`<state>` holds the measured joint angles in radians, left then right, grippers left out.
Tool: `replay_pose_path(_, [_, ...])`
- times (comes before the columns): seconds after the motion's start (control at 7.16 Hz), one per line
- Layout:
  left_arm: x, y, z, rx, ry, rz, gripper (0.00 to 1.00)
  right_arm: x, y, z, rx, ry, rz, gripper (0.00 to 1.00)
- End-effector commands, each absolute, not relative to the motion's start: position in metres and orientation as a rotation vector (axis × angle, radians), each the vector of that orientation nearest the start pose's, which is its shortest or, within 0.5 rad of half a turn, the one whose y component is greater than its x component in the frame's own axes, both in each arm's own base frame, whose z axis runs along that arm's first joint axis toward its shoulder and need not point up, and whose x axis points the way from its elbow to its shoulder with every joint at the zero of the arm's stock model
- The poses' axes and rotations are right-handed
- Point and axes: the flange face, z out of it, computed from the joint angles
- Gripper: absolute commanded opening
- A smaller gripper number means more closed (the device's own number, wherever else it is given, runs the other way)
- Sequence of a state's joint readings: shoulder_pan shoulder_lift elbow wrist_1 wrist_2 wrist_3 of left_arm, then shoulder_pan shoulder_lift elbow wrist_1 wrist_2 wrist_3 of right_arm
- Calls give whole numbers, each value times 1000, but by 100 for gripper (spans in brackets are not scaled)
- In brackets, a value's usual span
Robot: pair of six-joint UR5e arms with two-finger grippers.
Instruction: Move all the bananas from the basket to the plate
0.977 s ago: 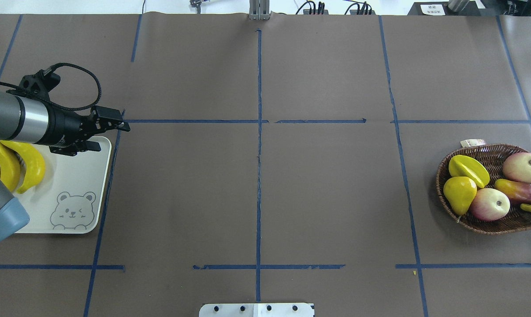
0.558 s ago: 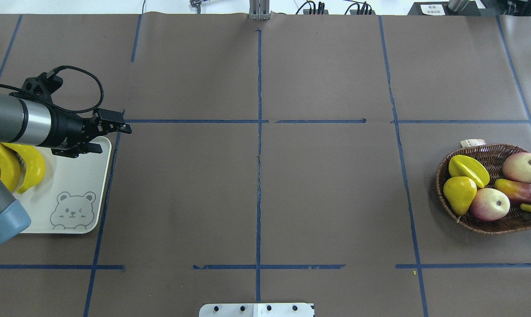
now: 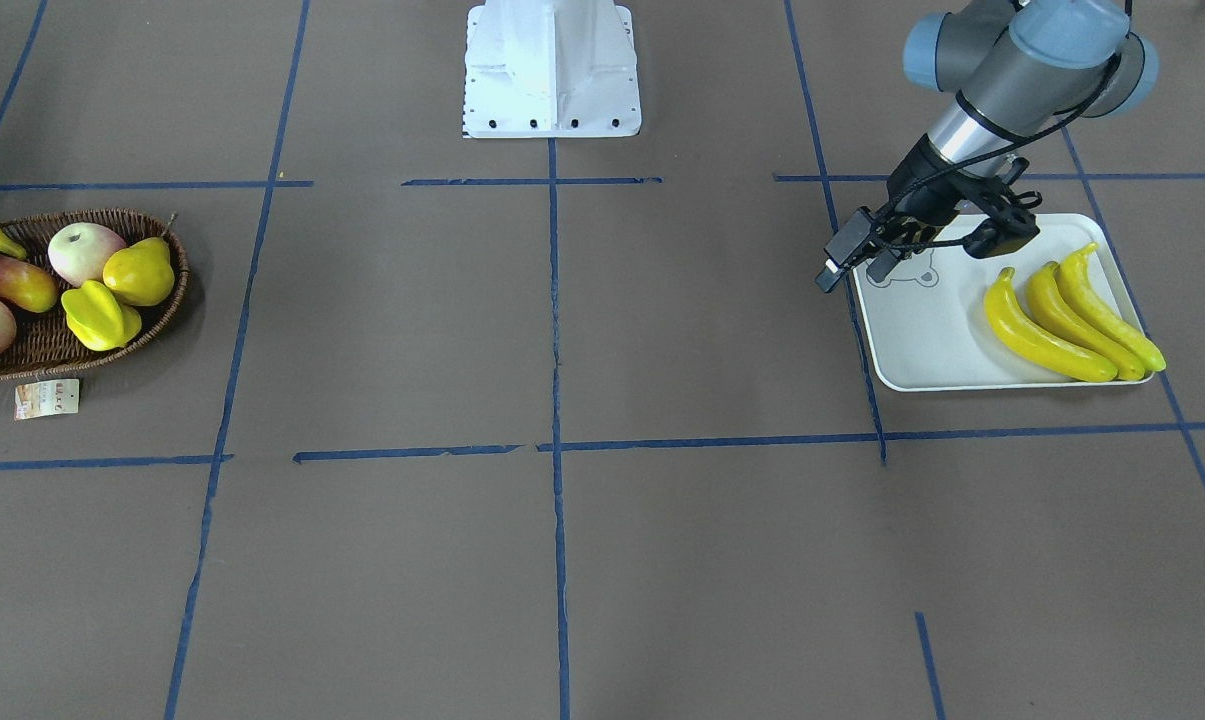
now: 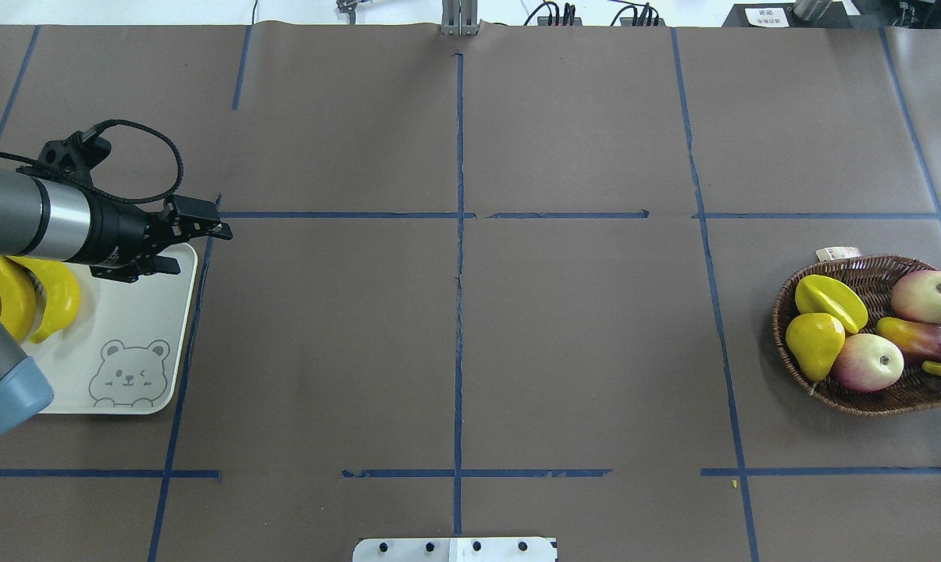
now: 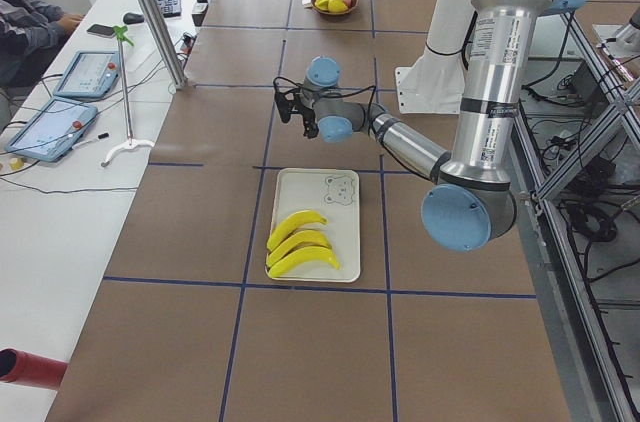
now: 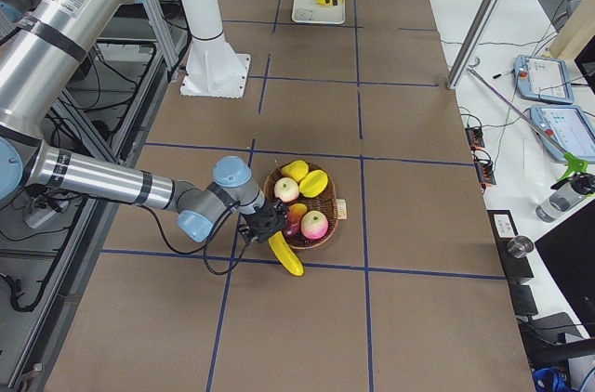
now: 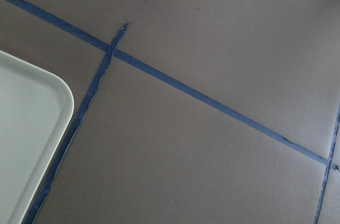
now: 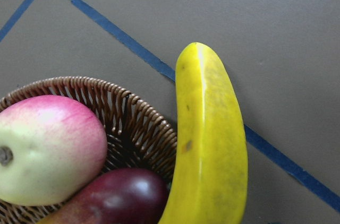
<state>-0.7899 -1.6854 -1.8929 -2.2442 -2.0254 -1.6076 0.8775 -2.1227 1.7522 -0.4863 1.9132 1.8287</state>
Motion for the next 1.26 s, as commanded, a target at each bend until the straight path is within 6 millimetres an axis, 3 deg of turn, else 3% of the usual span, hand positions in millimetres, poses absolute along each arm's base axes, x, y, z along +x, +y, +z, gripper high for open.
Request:
replay_pose_path(0.0, [309, -438, 371, 21, 1170, -479, 100, -109, -288, 666, -93, -825, 950, 73])
replay_pose_path(0.56, [309, -437, 369, 21, 1173, -477, 100, -110, -289, 666, -92, -826, 950, 41])
replay_pose_path(0.84, [308, -437, 366, 24, 1178, -475, 100, -107, -287, 667, -91, -822, 953, 10])
replay_pose_path(1.12, [308, -437, 366, 24, 1178, -475, 100, -97, -281, 664, -85, -820, 960, 1])
